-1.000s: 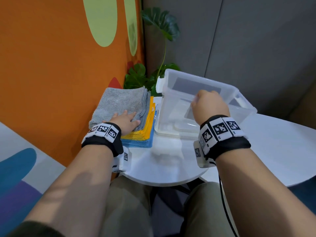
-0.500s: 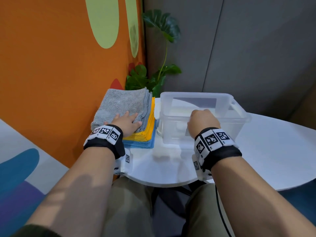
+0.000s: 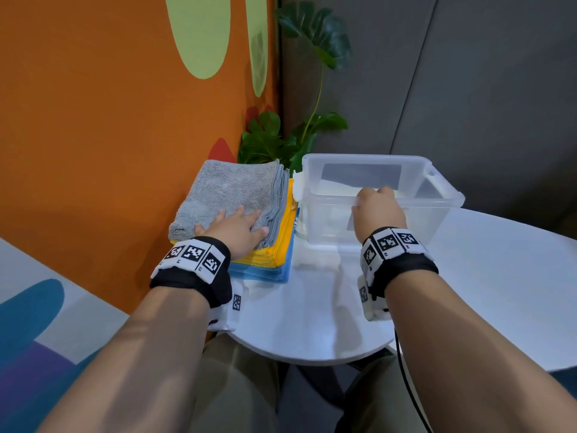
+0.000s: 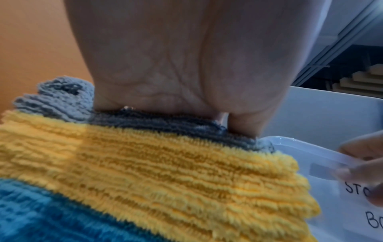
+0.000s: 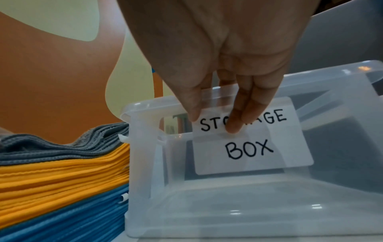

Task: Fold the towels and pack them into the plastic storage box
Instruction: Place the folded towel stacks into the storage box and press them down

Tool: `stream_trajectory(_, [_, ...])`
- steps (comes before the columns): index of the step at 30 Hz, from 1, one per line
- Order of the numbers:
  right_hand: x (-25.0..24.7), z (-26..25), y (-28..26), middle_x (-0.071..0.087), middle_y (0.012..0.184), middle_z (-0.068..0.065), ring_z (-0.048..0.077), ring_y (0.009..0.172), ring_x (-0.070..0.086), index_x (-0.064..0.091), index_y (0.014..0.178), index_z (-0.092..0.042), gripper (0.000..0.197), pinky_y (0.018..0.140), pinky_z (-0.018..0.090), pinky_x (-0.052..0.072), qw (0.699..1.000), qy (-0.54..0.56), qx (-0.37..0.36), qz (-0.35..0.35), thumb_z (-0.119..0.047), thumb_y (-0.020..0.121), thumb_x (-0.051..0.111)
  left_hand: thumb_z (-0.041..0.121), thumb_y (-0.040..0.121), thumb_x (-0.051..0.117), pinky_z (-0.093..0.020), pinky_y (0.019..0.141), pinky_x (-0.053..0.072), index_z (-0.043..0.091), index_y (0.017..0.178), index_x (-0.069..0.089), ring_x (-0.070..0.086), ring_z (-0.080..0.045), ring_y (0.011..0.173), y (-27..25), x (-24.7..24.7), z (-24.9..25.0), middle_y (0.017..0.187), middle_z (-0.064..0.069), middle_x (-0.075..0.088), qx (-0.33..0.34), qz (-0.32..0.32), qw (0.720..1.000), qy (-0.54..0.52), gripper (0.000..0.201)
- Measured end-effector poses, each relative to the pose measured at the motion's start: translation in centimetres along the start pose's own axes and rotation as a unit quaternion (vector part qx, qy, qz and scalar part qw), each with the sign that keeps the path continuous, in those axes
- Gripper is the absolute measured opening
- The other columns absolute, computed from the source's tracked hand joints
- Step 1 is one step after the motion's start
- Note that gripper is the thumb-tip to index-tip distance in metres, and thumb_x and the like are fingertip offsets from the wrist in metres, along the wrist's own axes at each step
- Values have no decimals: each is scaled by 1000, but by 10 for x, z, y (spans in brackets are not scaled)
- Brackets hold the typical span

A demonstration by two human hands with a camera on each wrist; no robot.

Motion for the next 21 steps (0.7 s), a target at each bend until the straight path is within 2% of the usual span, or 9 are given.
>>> stream_trajectory(3, [-2,1,2,43,120,11,35,85,55,55,112,-12,18,67,35,40,1000,21,-2,5,-18,97,46,59,98,24,-68,109,4,43,151,7,-4,-26,149,0,0,1,162,9,-3,-4,1,1000,0,58])
stream_trajectory(10, [-39,-8,-20,47,111,11,31,72,51,55,110,-14,20,63,34,39,998,39,0,58,-20,97,42,59,98,24,-69,110,4,43,151,6,-3,-26,149,-2,1,2,162,8,-3,-2,4,1000,2,59])
stream_trajectory(14, [-64,-14,-43,49,115,12,31,81,51,56,116,-17,25,66,34,39,999,19,-4,51,-21,96,41,58,98,24,-68,110,6,42,151,7,-2,-26,149,-8,0,4,162,8,-2,-1,8,1000,7,58])
stream_trajectory(18, [-79,-16,-64,52,114,11,32,95,55,57,116,-19,27,72,35,44,999,-13,-9,39,-15,91,47,57,99,24,-68,111,6,42,152,6,-3,-26,149,-12,1,2,162,8,-3,-1,5,1000,6,58])
stream_trajectory(21, [-78,-17,-76,55,112,9,30,92,55,59,112,-21,26,74,35,48,999,-27,-14,24,-14,89,48,57,99,25,-68,111,6,42,152,6,-4,-27,149,-13,1,1,162,8,-3,5,3,1000,0,57])
Point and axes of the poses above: each hand's wrist, its own y-axis towards the middle knuckle, its own x-axis out of the palm, z = x × y, the point moved 4 cm from there along y, towards the middle knuckle
